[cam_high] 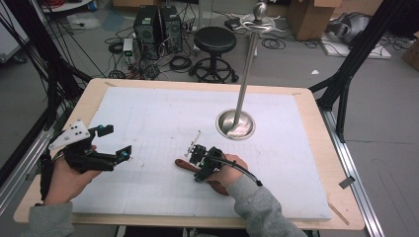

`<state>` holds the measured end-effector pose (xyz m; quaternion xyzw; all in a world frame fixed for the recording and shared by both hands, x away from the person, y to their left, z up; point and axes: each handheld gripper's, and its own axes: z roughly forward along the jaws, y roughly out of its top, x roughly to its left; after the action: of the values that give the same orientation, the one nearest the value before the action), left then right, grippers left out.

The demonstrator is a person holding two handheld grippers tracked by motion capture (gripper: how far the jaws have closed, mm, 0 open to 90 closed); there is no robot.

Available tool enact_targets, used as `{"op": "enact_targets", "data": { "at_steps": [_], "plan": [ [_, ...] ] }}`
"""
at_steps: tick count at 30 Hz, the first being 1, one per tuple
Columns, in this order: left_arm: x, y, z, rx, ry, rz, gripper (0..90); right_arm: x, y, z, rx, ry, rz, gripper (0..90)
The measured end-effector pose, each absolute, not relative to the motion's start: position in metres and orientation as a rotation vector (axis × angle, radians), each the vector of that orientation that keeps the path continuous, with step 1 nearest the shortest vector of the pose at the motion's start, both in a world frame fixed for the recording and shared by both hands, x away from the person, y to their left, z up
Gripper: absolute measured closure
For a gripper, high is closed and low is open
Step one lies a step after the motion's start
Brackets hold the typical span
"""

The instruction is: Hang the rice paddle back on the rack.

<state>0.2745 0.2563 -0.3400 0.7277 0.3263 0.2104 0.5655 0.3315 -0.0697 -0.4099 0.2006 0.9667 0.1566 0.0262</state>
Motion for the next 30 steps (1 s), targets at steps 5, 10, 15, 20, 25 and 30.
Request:
{"op": "enact_targets", "data": {
  "at_steps": [5, 10, 15, 20, 25, 30],
  "plan": [
    [0.2752, 0.2553, -0.3396, 1.711, 0.761, 0.493, 2.7, 0.3326, -0.0730, -0.4097, 0.635, 2.997, 0.483, 61.2],
    [0.2753, 0.2553, -0.3403, 1.712, 0.765, 0.493, 2.7, 0.3318, -0.0736, -0.4095, 0.649, 2.996, 0.472, 62.2],
    [0.2748, 0.2572, -0.3402, 1.701, 0.773, 0.501, 2.7, 0.3327, -0.0749, -0.4095, 0.661, 2.996, 0.474, 64.9],
    [0.2753, 0.2566, -0.3411, 1.707, 0.774, 0.496, 2.7, 0.3313, -0.0741, -0.4087, 0.654, 2.989, 0.447, 72.3],
    [0.2760, 0.2556, -0.3413, 1.706, 0.770, 0.494, 2.7, 0.3309, -0.0739, -0.4081, 0.637, 2.988, 0.435, 74.4],
    [0.2770, 0.2545, -0.3420, 1.710, 0.769, 0.490, 2.7, 0.3313, -0.0751, -0.4080, 0.627, 2.992, 0.450, 74.7]
  ]
}}
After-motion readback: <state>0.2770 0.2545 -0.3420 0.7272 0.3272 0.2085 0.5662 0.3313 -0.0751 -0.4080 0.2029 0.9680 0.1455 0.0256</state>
